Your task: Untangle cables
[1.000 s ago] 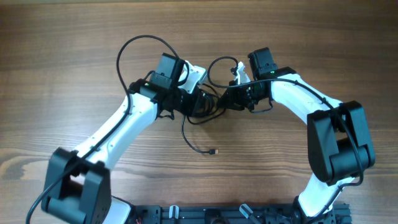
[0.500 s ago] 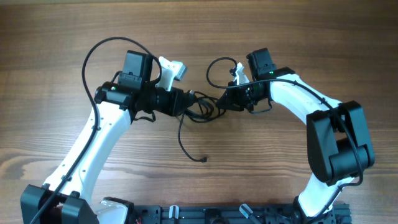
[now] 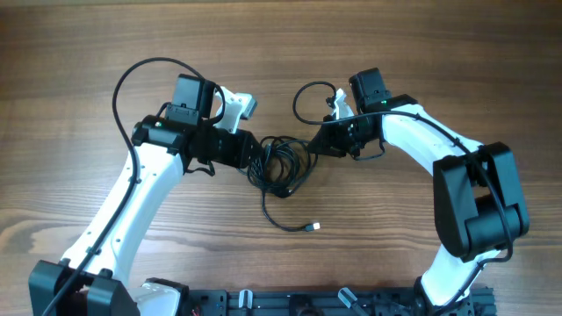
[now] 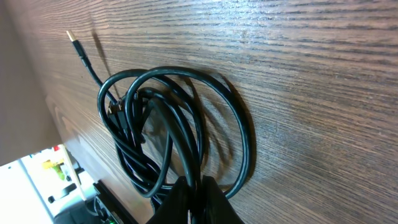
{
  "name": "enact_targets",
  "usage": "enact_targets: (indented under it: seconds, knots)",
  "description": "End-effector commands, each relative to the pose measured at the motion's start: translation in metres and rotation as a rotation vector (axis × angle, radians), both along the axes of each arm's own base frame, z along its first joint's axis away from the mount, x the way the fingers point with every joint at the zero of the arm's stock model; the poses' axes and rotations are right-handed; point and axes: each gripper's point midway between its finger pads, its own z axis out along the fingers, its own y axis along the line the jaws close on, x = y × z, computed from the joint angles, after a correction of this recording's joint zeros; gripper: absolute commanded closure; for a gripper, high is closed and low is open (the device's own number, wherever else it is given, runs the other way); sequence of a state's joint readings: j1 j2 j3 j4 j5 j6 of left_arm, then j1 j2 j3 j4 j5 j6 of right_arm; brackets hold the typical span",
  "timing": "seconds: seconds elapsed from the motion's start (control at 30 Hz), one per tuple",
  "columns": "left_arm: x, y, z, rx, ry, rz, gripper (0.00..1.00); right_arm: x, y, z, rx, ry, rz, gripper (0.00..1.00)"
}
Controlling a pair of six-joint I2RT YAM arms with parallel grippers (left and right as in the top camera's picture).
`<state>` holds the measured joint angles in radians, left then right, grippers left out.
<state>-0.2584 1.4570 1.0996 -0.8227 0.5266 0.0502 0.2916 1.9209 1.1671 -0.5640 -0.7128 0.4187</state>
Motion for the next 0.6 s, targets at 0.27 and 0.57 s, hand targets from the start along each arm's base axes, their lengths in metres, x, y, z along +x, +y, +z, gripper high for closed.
enact_targets:
  seconds: [0.27,0.57]
  knots:
    - [-0.052,0.002,-0.077,0.055,0.196,-0.004,0.48,-0.001,-0.004,-0.009,-0.021,0.019,-0.007,0.87]
    - [-0.048,-0.026,-0.088,-0.021,0.465,0.514,0.55,0.0,-0.005,-0.011,-0.031,0.018,-0.012,0.86]
